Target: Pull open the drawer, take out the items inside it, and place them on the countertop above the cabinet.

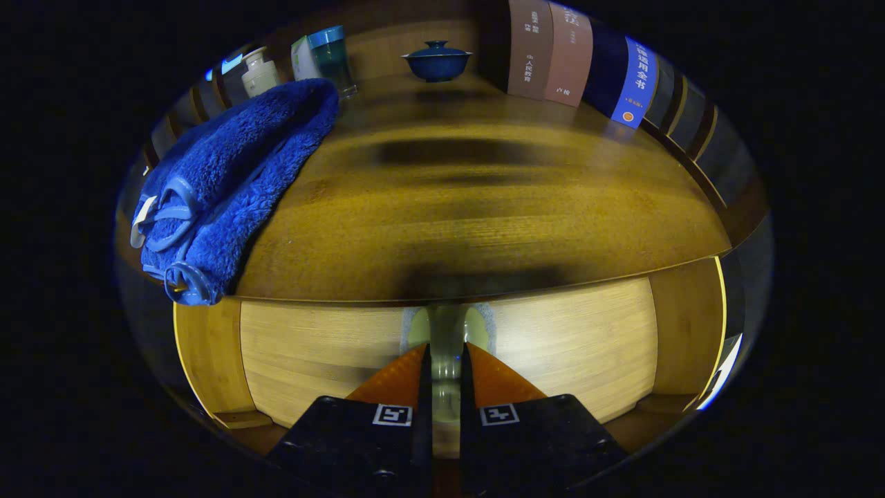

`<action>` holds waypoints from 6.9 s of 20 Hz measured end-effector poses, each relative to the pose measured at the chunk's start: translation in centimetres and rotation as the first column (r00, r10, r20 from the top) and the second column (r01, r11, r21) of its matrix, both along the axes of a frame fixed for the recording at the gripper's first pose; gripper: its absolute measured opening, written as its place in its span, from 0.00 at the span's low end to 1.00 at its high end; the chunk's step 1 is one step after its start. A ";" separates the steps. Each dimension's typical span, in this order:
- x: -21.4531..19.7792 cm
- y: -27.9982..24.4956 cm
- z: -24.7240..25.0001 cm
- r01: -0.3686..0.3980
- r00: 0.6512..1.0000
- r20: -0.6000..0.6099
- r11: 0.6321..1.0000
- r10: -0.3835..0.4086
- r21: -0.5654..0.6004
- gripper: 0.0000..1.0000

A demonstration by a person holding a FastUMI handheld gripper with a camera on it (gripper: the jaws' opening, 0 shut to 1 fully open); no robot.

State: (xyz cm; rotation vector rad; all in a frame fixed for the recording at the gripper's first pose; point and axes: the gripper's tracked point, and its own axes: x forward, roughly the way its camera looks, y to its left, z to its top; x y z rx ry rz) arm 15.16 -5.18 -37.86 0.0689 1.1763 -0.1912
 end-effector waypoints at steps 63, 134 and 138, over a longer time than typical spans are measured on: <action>-10.7 3.3 22.4 -0.112 0.615 0.772 0.987 0.159 -0.114 0.99; 1.5 0.8 6.0 -0.014 0.683 0.724 0.993 0.093 -0.114 0.99; 0.9 0.9 7.8 -0.024 0.669 0.736 0.993 0.101 -0.114 0.99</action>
